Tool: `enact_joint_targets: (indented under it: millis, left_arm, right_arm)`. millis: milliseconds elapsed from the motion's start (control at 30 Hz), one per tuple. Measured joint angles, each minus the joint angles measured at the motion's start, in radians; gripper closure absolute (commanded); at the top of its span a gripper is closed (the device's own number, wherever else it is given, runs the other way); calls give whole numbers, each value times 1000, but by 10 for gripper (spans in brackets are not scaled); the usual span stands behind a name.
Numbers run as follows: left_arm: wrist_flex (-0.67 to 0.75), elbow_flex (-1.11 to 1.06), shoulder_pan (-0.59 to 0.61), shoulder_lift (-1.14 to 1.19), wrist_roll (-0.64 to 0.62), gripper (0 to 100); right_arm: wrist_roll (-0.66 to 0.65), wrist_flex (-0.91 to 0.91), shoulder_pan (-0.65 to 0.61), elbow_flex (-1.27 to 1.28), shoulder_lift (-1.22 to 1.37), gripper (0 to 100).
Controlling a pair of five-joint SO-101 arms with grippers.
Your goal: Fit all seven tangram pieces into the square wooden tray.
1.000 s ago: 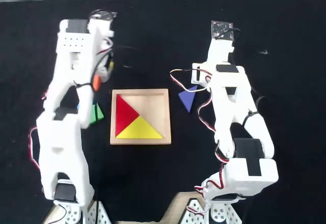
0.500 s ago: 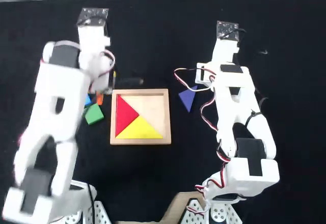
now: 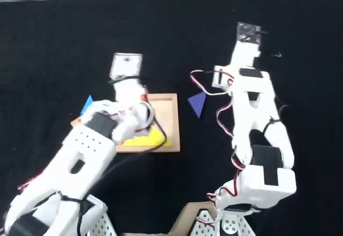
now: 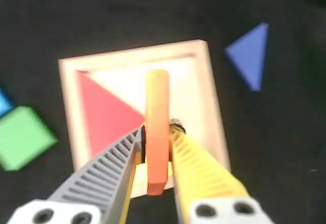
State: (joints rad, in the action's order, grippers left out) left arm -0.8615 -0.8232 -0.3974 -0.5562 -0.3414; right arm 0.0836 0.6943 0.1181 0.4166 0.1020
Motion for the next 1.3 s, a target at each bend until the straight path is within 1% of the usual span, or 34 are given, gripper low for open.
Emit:
enact_joint_targets:
  millis: [100,233,300,400,500,600,667,733,833,933,1000,1067,1133,1233,1300]
  left_arm:
    - [94,-8,-66,81,-78,929]
    - [256,-6,-78,252,-152,931]
    - [290,11,-86,342,-196,931]
    - [292,60,-117,440,-219,931]
    - [255,104,-114,445,-226,931]
    - [175,132,-98,423,-226,931]
    - [103,143,-44,364,-222,931]
    - [23,143,28,273,-189,931]
    - [-92,141,130,86,-107,927]
    - [-130,75,242,-133,-29,927]
    - [-132,-12,311,-273,44,927]
    - [-121,-114,394,-396,121,927]
    - [-103,-204,491,-488,176,927]
    - [-55,-304,628,-529,201,927]
    - [-8,-368,678,-529,204,927]
  right_arm:
    - [35,-12,28,0,0,744]
    - [57,-15,57,0,0,744]
    - [60,-15,58,0,0,744]
    - [60,-15,61,0,0,744]
    - [60,-15,61,0,0,744]
    - [60,-15,61,0,0,745]
    - [60,-15,61,0,0,745]
    - [60,-15,60,0,0,753]
    - [34,-3,58,0,0,833]
    - [-35,89,5,0,-5,910]
    - [-72,193,-28,-2,-40,927]
    - [-106,318,-40,-5,-97,926]
    - [-140,427,-43,-5,-157,902]
    - [-181,522,-68,40,-224,799]
    - [-189,532,-104,104,-241,747]
